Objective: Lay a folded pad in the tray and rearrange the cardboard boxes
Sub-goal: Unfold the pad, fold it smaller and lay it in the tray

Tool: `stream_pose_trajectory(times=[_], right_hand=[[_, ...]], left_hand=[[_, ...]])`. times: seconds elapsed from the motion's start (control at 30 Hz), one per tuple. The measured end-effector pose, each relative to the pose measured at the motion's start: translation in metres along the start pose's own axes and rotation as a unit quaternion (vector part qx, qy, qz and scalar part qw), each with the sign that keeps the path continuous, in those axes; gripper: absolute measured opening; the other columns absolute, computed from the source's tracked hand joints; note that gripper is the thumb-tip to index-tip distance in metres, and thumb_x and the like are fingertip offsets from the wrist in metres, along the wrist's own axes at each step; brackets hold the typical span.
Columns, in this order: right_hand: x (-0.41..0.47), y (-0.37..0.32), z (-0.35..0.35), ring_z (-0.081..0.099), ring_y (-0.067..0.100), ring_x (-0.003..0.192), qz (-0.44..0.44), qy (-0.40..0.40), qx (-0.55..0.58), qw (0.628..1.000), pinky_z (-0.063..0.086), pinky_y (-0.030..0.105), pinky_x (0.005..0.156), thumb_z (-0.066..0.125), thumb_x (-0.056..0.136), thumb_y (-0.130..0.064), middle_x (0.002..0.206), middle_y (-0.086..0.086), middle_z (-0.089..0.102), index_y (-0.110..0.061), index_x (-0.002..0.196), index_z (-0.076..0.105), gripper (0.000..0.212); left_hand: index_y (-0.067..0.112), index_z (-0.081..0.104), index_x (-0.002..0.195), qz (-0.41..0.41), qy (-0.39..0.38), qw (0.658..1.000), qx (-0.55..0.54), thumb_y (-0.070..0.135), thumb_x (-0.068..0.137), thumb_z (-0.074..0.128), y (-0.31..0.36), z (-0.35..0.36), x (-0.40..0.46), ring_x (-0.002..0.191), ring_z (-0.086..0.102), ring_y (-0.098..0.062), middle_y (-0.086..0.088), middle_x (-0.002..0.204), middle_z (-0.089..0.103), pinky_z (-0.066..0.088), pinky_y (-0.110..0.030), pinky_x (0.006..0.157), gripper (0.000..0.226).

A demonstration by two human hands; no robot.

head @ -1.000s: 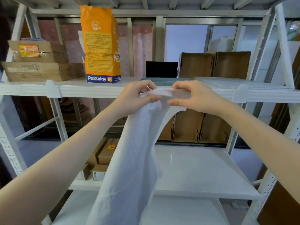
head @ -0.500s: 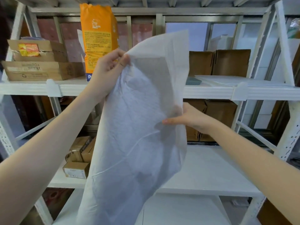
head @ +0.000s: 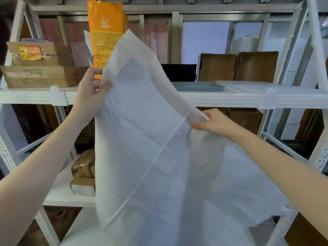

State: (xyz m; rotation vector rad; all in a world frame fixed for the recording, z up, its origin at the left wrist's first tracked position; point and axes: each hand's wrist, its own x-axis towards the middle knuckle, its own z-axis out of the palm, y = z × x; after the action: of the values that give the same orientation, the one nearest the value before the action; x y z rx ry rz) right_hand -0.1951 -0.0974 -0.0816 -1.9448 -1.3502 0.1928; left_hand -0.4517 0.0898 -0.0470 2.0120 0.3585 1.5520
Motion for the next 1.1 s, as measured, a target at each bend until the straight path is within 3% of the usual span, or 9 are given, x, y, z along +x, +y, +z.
stream_pose_trajectory(times=[0.07, 0.33, 0.43, 0.57, 0.67, 0.8, 0.87, 0.97, 1.1], right_hand=[[0.005, 0.001, -0.010, 0.053, 0.011, 0.063, -0.002, 0.023, -0.049, 0.999, 0.038, 0.019, 0.053, 0.067, 0.082, -0.023, 0.072, 0.004, 0.062, -0.014, 0.077, 0.067, 0.011], [0.017, 0.007, -0.029, 0.051, 0.025, 0.069, -0.001, 0.077, -0.120, 0.990, 0.030, 0.032, 0.054, 0.063, 0.085, -0.031, 0.074, 0.018, 0.061, 0.001, 0.078, 0.067, 0.033], [0.027, 0.015, -0.030, 0.049, 0.028, 0.065, 0.022, 0.098, -0.152, 0.983, 0.034, 0.033, 0.058, 0.056, 0.088, -0.033, 0.067, 0.018, 0.056, -0.002, 0.063, 0.060, 0.039], [0.030, 0.019, -0.027, 0.060, 0.039, 0.085, 0.023, 0.078, -0.194, 0.978, 0.051, 0.040, 0.070, 0.054, 0.086, -0.010, 0.092, 0.023, 0.067, 0.003, 0.086, 0.067, 0.018], [0.032, 0.013, -0.026, 0.059, 0.023, 0.076, 0.012, 0.053, -0.163, 0.985, 0.047, 0.027, 0.062, 0.057, 0.083, -0.003, 0.084, 0.011, 0.065, -0.007, 0.079, 0.070, 0.014], [0.034, 0.007, -0.038, 0.054, 0.004, 0.073, 0.026, 0.024, -0.068, 0.997, 0.044, 0.010, 0.064, 0.063, 0.081, -0.004, 0.089, -0.002, 0.060, -0.024, 0.067, 0.065, 0.024], [0.026, -0.003, -0.041, 0.054, 0.008, 0.087, -0.039, 0.036, -0.087, 0.995, 0.043, 0.021, 0.078, 0.062, 0.083, -0.003, 0.095, -0.004, 0.060, -0.022, 0.080, 0.069, 0.021], [0.004, -0.016, -0.044, 0.054, -0.001, 0.086, -0.130, 0.052, -0.052, 0.989, 0.042, 0.021, 0.074, 0.060, 0.087, -0.007, 0.090, -0.011, 0.063, -0.022, 0.090, 0.071, 0.018], [-0.007, -0.036, -0.047, 0.054, -0.004, 0.084, -0.159, 0.018, -0.052, 0.986, 0.039, 0.015, 0.067, 0.063, 0.085, -0.007, 0.087, -0.015, 0.062, -0.027, 0.094, 0.069, 0.023]], left_hand=[[0.033, 0.050, 0.097, -0.047, -0.041, 0.997, -0.034, 0.015, 0.091, 0.059, -0.002, -0.001, -0.005, 0.065, 0.066, 0.006, 0.027, 0.069, 0.070, 0.053, -0.013, 0.058, 0.021], [0.025, 0.065, 0.108, -0.233, -0.302, 0.917, -0.114, 0.048, 0.030, 0.090, -0.004, -0.004, -0.035, 0.092, 0.071, -0.015, 0.003, 0.103, 0.075, 0.057, -0.022, 0.067, 0.085], [0.024, 0.064, 0.111, -0.270, -0.355, 0.884, -0.139, 0.028, 0.042, 0.084, 0.001, 0.008, -0.051, 0.098, 0.070, -0.017, -0.001, 0.109, 0.073, 0.058, -0.025, 0.073, 0.072], [0.023, 0.063, 0.109, -0.258, -0.446, 0.846, -0.137, 0.010, 0.062, 0.082, 0.019, 0.031, -0.073, 0.100, 0.068, -0.009, 0.009, 0.105, 0.074, 0.053, -0.018, 0.078, 0.052], [0.027, 0.056, 0.111, -0.238, -0.519, 0.812, -0.121, 0.005, 0.075, 0.070, 0.034, 0.054, -0.089, 0.096, 0.066, 0.002, 0.021, 0.099, 0.072, 0.050, -0.013, 0.077, 0.044], [0.031, 0.060, 0.113, -0.166, -0.701, 0.692, -0.042, 0.003, 0.085, 0.064, 0.049, 0.068, -0.088, 0.099, 0.064, -0.007, 0.011, 0.105, 0.068, 0.050, -0.020, 0.089, 0.040], [0.030, 0.064, 0.115, -0.109, -0.670, 0.735, -0.011, 0.006, 0.088, 0.061, 0.043, 0.069, -0.078, 0.096, 0.064, -0.009, 0.005, 0.104, 0.069, 0.049, -0.024, 0.092, 0.036], [0.022, 0.064, 0.115, -0.025, -0.421, 0.900, 0.106, 0.016, 0.093, 0.054, 0.020, 0.075, -0.054, 0.102, 0.061, -0.003, 0.006, 0.111, 0.066, 0.047, -0.029, 0.096, 0.025], [0.023, 0.040, 0.139, -0.049, -0.347, 0.927, 0.133, 0.036, 0.093, 0.051, 0.007, 0.092, -0.036, 0.129, 0.043, -0.011, 0.005, 0.140, 0.047, 0.033, -0.023, 0.102, 0.049]])
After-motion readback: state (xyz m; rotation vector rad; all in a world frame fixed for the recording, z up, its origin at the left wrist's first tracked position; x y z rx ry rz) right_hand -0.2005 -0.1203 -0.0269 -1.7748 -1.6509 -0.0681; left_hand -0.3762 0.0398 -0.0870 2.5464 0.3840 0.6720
